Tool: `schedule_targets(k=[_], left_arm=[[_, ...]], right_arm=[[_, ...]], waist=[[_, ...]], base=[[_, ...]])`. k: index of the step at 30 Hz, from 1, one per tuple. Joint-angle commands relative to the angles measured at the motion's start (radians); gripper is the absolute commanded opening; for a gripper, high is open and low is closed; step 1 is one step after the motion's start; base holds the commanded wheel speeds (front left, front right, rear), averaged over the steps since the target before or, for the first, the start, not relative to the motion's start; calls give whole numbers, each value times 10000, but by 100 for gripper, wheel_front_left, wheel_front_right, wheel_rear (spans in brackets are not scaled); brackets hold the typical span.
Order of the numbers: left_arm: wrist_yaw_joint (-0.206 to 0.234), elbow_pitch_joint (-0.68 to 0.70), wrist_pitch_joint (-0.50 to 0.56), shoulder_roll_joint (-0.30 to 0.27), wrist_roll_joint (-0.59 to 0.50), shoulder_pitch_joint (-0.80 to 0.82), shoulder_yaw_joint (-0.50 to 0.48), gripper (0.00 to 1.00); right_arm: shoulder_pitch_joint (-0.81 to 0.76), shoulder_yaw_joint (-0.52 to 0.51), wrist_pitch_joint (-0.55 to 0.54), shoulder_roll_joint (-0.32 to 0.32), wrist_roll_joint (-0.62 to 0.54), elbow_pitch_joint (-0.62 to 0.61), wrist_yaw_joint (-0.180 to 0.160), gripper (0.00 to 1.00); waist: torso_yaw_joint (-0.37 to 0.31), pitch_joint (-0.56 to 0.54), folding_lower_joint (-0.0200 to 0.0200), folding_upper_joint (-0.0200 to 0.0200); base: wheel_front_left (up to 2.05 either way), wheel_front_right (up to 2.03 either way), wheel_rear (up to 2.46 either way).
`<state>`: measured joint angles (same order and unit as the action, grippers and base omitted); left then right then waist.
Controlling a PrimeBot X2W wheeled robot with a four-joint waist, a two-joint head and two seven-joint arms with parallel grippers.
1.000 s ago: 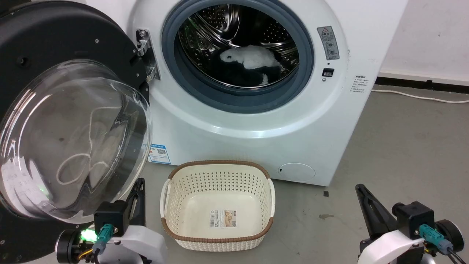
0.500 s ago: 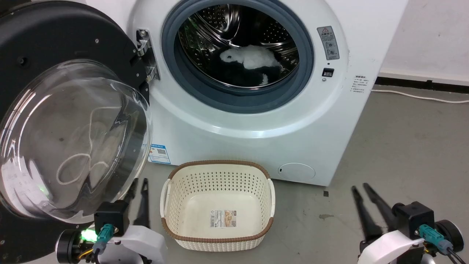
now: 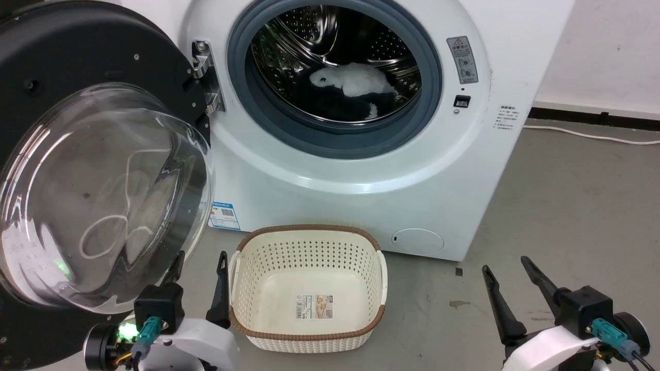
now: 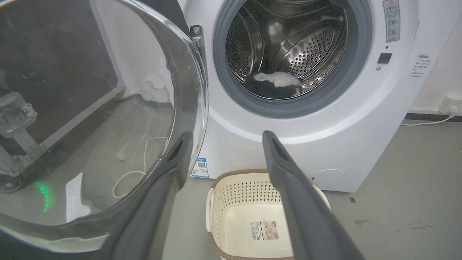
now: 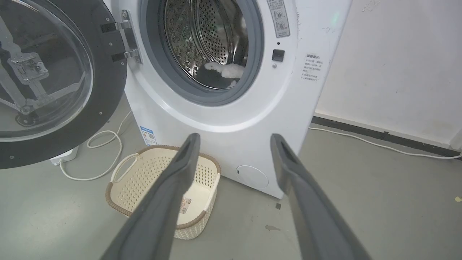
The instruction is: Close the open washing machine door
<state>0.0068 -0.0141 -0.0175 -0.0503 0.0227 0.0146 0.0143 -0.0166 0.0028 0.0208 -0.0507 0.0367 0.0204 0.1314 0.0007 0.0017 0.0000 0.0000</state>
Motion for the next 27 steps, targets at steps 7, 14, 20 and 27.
schedule_targets(k=[7,14,20,27], left_arm=[[35,-102,-230,-1,271,-29,86,0],[9,313,-400,0,673,74,-5,0],[78,1187,-526,0,1110,312,-379,0],[216,2093,-673,0,1395,740,-1134,0]], right_arm=[[-172,-2,229,1,281,117,-1,100],[-262,-23,375,1,478,201,-2,100],[-342,-45,500,1,635,299,-2,100],[-392,-87,646,2,843,429,-2,100]], waist=[[19,2,0,0],[107,-16,0,0],[311,-34,0,0],[717,-51,0,0]], base=[[0,0,0],[0,0,0],[0,0,0],[0,0,0]])
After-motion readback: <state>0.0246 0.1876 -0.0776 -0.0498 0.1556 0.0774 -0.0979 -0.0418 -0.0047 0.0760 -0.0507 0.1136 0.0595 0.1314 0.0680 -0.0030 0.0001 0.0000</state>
